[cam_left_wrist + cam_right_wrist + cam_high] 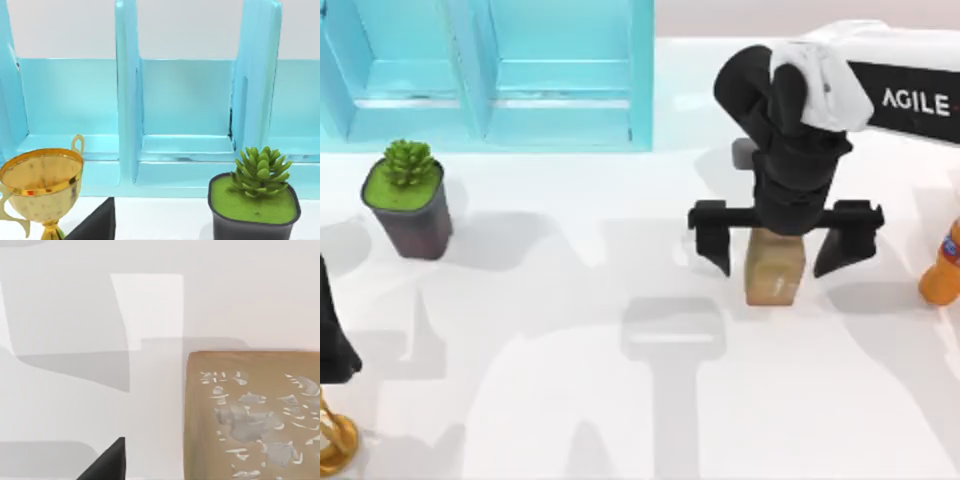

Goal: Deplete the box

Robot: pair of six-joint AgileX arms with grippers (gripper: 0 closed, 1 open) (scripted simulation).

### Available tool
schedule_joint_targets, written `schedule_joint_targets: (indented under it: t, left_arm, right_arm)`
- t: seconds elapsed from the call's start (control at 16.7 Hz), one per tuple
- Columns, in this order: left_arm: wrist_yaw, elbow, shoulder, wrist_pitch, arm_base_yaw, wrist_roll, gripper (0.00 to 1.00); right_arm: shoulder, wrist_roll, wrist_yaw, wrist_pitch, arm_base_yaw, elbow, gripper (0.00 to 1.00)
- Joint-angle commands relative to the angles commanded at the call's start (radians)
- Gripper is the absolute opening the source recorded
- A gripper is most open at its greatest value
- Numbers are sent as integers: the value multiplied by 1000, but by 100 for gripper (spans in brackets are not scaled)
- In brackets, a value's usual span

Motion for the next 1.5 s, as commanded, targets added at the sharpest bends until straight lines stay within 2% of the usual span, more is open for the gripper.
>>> schedule_joint_targets:
  t: [0.36, 0.9, 1.2, 1.32, 1.5]
  left_arm:
    - [0, 0, 0, 0, 0, 0, 100]
    - [0, 0, 0, 0, 0, 0, 100]
    - [0, 0, 0, 0, 0, 0, 100]
    - [0, 0, 0, 0, 0, 0, 100]
    - [0, 0, 0, 0, 0, 0, 100]
  right_arm:
    - [-5, 1, 0, -17, -5, 14, 100]
    - [-55, -3, -1, -284, -4, 230, 100]
    - [-52, -5, -2, -285, -6, 233, 100]
    - [-63, -37, -22, -270, -40, 254, 100]
    - [-99, -160, -74, -235, -169, 305, 100]
